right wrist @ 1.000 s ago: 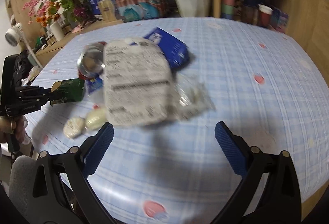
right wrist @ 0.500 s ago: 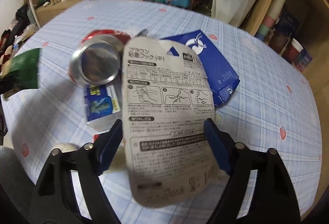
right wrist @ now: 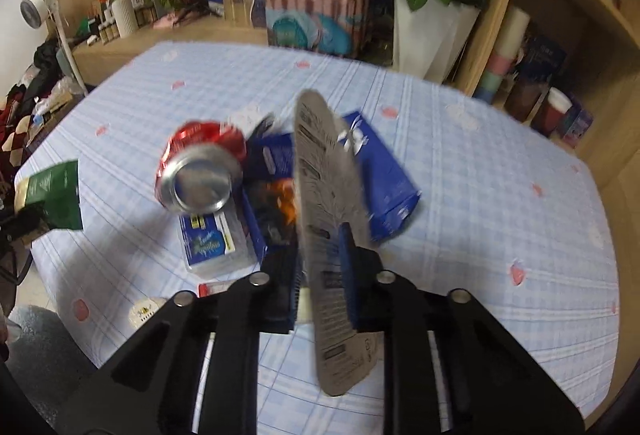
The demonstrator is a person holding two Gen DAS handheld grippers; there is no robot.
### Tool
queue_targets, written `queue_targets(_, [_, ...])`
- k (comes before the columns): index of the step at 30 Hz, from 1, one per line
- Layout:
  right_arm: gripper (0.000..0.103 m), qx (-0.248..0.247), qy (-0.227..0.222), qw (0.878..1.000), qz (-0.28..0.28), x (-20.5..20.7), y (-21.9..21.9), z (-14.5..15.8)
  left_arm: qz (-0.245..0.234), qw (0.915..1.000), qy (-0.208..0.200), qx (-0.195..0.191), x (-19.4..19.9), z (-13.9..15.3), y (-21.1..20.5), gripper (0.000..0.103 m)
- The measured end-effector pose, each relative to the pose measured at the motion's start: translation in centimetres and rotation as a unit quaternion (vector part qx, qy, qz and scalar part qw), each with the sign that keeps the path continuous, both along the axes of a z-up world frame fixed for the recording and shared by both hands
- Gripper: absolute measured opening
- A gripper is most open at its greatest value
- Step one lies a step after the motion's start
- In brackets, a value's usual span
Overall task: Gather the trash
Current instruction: 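Grasp the printed paper package with the right gripper while the left gripper holds the wrapper, then carry both items over the bin and open both grippers to drop them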
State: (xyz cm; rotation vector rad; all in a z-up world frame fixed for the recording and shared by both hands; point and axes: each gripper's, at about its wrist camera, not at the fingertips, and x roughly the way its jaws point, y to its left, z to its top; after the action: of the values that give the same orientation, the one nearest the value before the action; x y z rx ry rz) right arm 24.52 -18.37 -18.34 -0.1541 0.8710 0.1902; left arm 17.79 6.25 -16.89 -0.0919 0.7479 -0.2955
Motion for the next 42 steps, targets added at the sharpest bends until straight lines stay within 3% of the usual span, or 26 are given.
queue_targets(3, [0.005,0.002,-0.021,1.000,-0.004,-0.4,-0.6,1.8,0.000,1.0000,-0.007,-0.005,-0.7,0.8,-0.1,0.015])
queue_targets(14, [0.005,0.030,-0.056,0.998,0.012,-3.5,-0.4,5.2,0.000,0.9993,-0.036,-0.010,-3.8,3.7,-0.4,0.015])
queue_targets(26, [0.005,0.085,-0.076,0.993,0.017,-11.1,-1.0,7.3,-0.004,0.9987,-0.049,-0.013,-7.8,6.0,-1.4,0.015])
queue_targets(42, [0.005,0.124,-0.085,0.989,0.018,-21.2,-3.5,7.3,-0.014,0.9977,-0.063,-0.022,-14.4,7.4,-3.7,0.015])
